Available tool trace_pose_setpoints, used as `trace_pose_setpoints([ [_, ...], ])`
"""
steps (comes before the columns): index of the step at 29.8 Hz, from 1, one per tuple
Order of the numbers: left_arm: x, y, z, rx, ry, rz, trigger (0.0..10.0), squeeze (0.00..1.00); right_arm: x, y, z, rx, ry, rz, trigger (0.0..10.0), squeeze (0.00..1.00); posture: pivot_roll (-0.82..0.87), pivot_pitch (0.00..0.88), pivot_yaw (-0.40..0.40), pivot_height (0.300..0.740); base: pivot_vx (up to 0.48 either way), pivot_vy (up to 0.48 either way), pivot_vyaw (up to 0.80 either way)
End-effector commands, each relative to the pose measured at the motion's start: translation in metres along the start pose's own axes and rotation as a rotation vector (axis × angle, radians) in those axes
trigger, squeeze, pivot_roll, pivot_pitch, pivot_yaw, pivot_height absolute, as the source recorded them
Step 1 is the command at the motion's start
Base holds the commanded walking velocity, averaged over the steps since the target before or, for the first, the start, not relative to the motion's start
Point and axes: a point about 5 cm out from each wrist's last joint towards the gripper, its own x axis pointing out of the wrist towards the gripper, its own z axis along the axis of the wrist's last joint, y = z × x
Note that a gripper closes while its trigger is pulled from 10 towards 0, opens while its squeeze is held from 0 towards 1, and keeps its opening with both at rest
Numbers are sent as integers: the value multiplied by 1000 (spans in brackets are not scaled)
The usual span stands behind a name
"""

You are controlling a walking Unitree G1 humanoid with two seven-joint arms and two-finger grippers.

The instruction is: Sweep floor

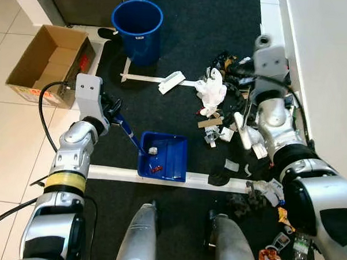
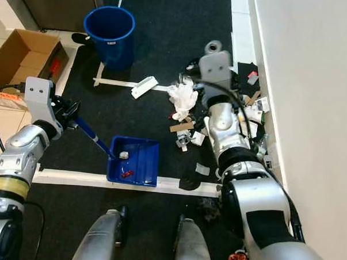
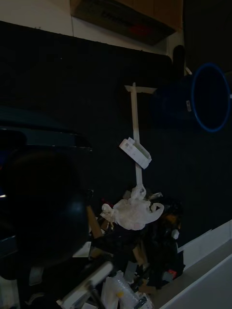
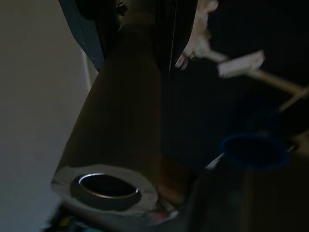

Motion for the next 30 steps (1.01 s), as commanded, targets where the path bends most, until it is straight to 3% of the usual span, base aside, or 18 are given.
trace_pose_setpoints([
  [1,-6,-7,-19,-73,60,-15,10000,0,-7,12,-15,-37,59,64,10000,0,140,356,-34,740,0,0,0],
  [5,-18,-9,-13,-88,34,-9,10000,0,-14,31,-30,-39,144,147,10000,0,160,377,-40,740,0,0,0],
  [8,-24,-13,-9,-96,19,-12,10000,0,-16,35,-33,78,182,168,10000,0,162,374,-44,740,0,0,0],
  [10,-25,-14,-9,-97,19,-12,10000,0,-15,36,-33,91,180,169,10000,0,162,374,-44,740,0,0,0],
  [11,-26,-15,-8,-101,17,-11,10000,0,-14,38,-29,166,165,182,10000,0,159,364,-45,740,0,0,0],
  [12,-26,-15,-8,-101,17,-11,10000,0,-14,38,-29,166,165,182,10000,0,159,364,-45,740,0,0,0],
  [13,-26,-15,-7,-102,17,-11,10000,0,-14,39,-26,240,152,192,10000,0,158,362,-45,740,0,0,0],
  [15,-25,-15,-7,-104,16,-11,10000,0,-13,39,-24,282,147,191,10000,0,152,352,-43,740,0,0,0],
  [16,-24,-16,-7,-106,17,-12,10000,0,-12,40,-22,346,139,190,10000,0,147,340,-42,740,0,0,0],
  [20,-24,-18,-6,-112,20,-24,10000,0,-11,40,-19,425,131,189,10000,0,139,334,-40,740,0,0,0],
  [22,-22,-23,-6,-111,34,-58,10000,0,-11,44,-15,534,108,191,10000,0,122,314,-31,740,0,0,0],
  [23,-22,-23,-6,-111,34,-58,10000,0,-11,44,-15,534,108,191,10000,0,122,314,-31,740,0,0,0],
  [27,-12,-30,-3,-107,54,-94,10000,0,-11,48,-9,703,61,176,10000,0,92,275,-12,740,0,0,0],
  [30,-10,-31,-3,-106,54,-98,10000,0,-11,46,-8,717,46,171,10000,0,86,265,-8,740,0,0,0],
])
